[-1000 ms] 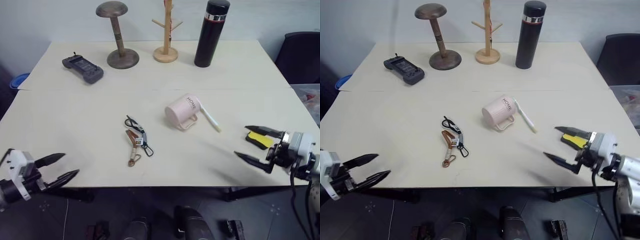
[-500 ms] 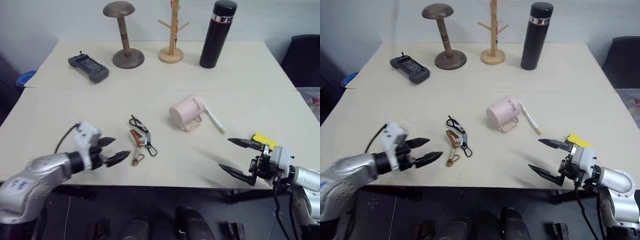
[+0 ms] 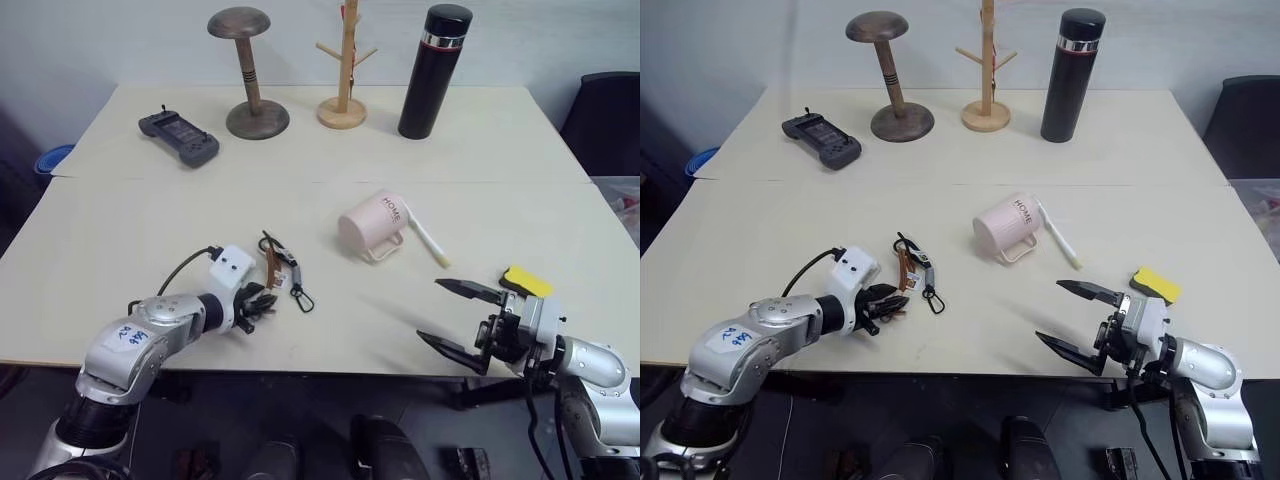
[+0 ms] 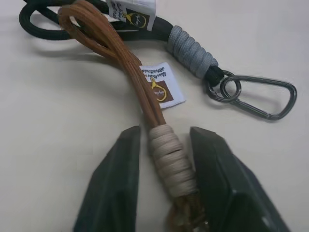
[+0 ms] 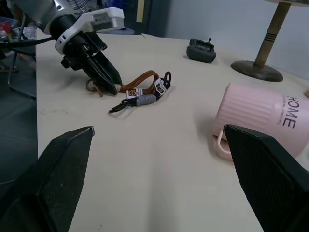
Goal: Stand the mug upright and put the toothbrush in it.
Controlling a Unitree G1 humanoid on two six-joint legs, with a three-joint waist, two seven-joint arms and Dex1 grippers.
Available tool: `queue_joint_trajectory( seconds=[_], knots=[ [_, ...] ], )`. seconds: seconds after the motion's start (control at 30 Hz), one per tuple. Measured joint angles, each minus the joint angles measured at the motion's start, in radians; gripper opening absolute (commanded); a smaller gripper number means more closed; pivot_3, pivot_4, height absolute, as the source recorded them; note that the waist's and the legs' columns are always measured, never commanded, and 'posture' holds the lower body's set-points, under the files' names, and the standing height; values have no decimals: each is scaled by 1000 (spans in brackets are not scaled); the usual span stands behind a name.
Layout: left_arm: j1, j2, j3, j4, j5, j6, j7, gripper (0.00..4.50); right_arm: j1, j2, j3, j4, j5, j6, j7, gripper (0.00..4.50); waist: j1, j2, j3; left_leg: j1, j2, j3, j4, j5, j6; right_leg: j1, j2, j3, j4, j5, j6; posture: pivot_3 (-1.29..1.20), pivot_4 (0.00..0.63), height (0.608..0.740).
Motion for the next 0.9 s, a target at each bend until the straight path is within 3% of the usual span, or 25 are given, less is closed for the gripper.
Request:
queue_joint_trajectory(
  seconds=[0.07, 0.2, 0.3, 0.4, 0.47, 0.53, 0.67, 0.73, 0.8, 0.9],
  knots=[
    [2, -13, 34, 37, 0, -24, -10, 217, -30, 0, 9, 0, 3, 12, 0, 4500, -1, 0, 0, 0, 0, 0, 0, 0, 0, 0, 0, 0, 0, 0, 0, 0, 150, 740],
    [61, -6, 238, 122, -26, -76, -36, 184, -63, 16, 41, -25, 17, 44, -15, 4500, -10, -1, 1, -1, 2, 0, -1, 0, -1, -2, 2, 0, 1, -1, -1, 0, 150, 740],
    [110, 75, 402, 216, -43, -113, -87, 184, -101, 53, 76, -51, 21, 53, -32, 4500, -16, -1, 1, 0, 2, 0, -1, 0, -2, -3, 2, -1, 1, -1, -2, 0, 150, 740],
    [124, 218, 576, 481, 4, -179, -102, 184, -144, 102, 124, -83, 22, 55, -48, 4500, -23, -1, 1, 0, 2, 0, -2, 0, -2, -3, 2, -1, 1, -1, -2, 0, 150, 740],
    [145, 283, 604, 595, 32, -237, -149, 184, -165, 126, 145, -80, 16, 50, -51, 4500, -20, -1, 1, 0, 1, 0, -4, 0, -1, -2, 1, -1, 0, -1, -2, 0, 150, 740],
    [146, 314, 574, 747, 71, -302, -215, 987, -207, 174, 186, -61, -2, 30, -56, 4500, -6, -1, 1, -1, 0, 0, -4, -1, 0, -2, 0, -1, 0, -1, -2, 0, 150, 740],
    [120, 329, 532, 857, 113, -385, -254, 2024, -229, 201, 223, -33, -32, 11, -63, 4500, 3, -4, 0, -2, 0, -3, -3, -1, 1, -2, 0, -3, 0, -1, -2, 0, 150, 740],
    [105, 345, 513, 876, 133, -402, -263, 2340, -232, 203, 225, -28, -38, 10, -64, 4500, 2, -4, 0, -3, 0, -3, -2, -1, 1, -2, 0, -3, 1, -1, -2, 0, 150, 740],
    [98, 363, 500, 887, 149, -420, -274, 2816, -231, 198, 224, -28, -39, 10, -65, 4500, -2, -4, 0, -3, 0, -3, -3, -1, 1, -2, 0, -3, 1, -1, -2, 0, 150, 740],
    [100, 487, 448, 859, 198, -435, -360, 3645, -163, 105, 165, -41, -29, 21, -56, 4500, -6, -5, 1, -5, 0, -2, -4, -1, 1, -4, 0, -2, 0, -1, -2, 0, 150, 740]
  ],
)
